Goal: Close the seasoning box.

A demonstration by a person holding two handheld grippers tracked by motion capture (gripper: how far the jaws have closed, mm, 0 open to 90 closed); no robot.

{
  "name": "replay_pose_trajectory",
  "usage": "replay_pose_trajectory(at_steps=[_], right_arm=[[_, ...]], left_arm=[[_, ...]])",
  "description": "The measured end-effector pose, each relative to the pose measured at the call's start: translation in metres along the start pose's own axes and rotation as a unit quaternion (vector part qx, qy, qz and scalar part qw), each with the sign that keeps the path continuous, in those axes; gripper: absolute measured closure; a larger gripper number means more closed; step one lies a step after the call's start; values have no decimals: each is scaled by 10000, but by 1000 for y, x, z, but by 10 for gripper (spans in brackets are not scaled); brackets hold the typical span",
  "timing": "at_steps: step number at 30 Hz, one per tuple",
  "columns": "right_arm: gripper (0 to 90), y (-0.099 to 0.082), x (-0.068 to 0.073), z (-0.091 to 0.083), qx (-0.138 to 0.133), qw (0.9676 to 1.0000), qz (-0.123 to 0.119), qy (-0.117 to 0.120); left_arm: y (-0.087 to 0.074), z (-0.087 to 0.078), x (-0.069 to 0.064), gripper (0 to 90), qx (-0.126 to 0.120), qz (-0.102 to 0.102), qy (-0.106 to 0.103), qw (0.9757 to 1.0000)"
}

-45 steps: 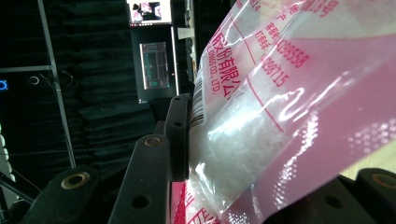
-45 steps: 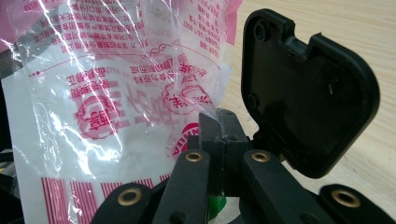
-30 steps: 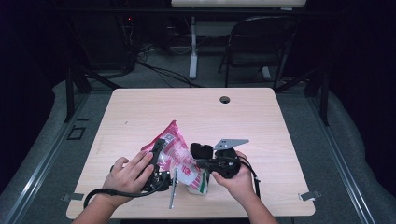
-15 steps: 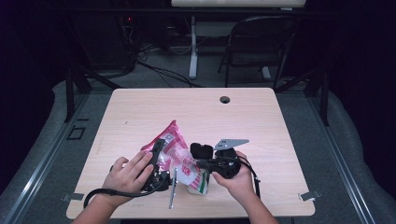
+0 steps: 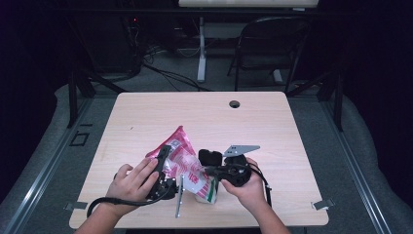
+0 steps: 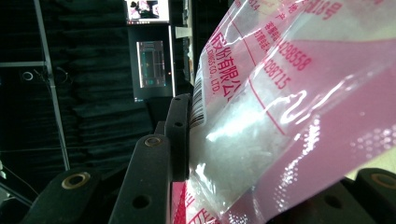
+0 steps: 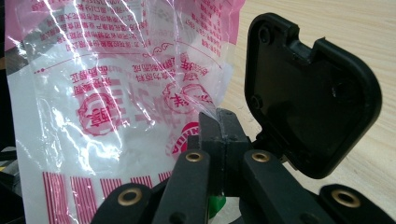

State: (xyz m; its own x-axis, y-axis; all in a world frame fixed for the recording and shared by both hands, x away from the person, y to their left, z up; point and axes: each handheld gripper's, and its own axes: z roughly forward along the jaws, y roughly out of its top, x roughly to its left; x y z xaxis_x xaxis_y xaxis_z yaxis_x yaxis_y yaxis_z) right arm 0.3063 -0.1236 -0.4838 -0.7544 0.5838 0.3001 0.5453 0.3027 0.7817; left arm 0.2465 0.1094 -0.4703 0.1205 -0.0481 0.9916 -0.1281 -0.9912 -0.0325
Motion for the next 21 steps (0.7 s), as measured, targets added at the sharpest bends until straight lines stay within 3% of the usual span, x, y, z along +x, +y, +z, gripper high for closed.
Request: replay_pose_trajectory(at_steps=[21], right_arm=[[900, -1, 0, 1, -9, 10000, 11, 20]], left_arm=[[-4, 0, -4, 698, 31, -90, -83, 9999]])
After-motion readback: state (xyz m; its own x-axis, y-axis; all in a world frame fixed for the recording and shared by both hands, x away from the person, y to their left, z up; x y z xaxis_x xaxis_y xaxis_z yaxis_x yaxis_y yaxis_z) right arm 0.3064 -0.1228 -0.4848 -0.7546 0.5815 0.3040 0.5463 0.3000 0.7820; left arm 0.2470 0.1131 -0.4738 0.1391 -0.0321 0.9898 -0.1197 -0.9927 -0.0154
